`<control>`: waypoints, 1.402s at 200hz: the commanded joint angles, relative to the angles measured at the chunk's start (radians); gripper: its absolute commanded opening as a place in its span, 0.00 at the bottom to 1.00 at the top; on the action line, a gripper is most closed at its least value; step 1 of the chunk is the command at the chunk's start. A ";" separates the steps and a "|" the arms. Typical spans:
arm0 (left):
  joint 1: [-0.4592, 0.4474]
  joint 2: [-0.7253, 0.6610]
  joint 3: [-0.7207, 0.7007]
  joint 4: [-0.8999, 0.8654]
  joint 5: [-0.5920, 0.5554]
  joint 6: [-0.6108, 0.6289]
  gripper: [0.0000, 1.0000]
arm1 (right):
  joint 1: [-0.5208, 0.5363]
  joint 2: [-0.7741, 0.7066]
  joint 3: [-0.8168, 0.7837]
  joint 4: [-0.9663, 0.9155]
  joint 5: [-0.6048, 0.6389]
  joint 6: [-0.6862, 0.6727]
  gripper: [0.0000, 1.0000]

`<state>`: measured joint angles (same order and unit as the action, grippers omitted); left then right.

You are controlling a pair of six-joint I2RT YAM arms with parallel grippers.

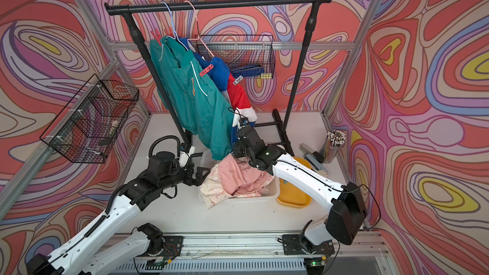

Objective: Remove the clothespins securing jackets to the hanger
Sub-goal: Pick up the hanger from the basket, then remove the jacket from the hanger.

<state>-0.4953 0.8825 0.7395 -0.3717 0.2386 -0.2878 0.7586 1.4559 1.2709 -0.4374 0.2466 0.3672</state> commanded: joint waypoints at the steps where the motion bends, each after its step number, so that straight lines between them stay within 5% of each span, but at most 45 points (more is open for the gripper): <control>1: 0.007 -0.007 0.017 0.003 0.012 0.014 0.97 | 0.001 -0.042 -0.029 -0.030 -0.021 0.023 0.00; 100: -0.022 -0.041 0.077 -0.035 0.138 0.046 0.98 | 0.000 -0.194 -0.066 -0.026 0.078 0.007 0.00; 162: -0.055 -0.125 0.178 -0.241 0.226 0.105 1.00 | -0.034 -0.126 0.027 0.007 0.135 -0.010 0.00; 225: -0.083 -0.091 0.149 -0.277 0.189 0.091 0.99 | -0.050 -0.106 0.079 0.031 0.110 -0.009 0.00; 256: -0.085 -0.044 0.134 -0.219 0.181 0.063 0.91 | -0.051 -0.107 0.074 0.035 0.102 -0.004 0.00; 280: -0.085 -0.005 0.126 -0.182 0.199 0.043 0.72 | -0.053 -0.113 0.070 0.042 0.104 -0.005 0.00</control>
<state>-0.5755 0.8494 0.8814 -0.6006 0.4286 -0.2218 0.7139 1.3453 1.3201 -0.4515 0.3477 0.3603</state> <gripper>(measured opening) 0.840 0.072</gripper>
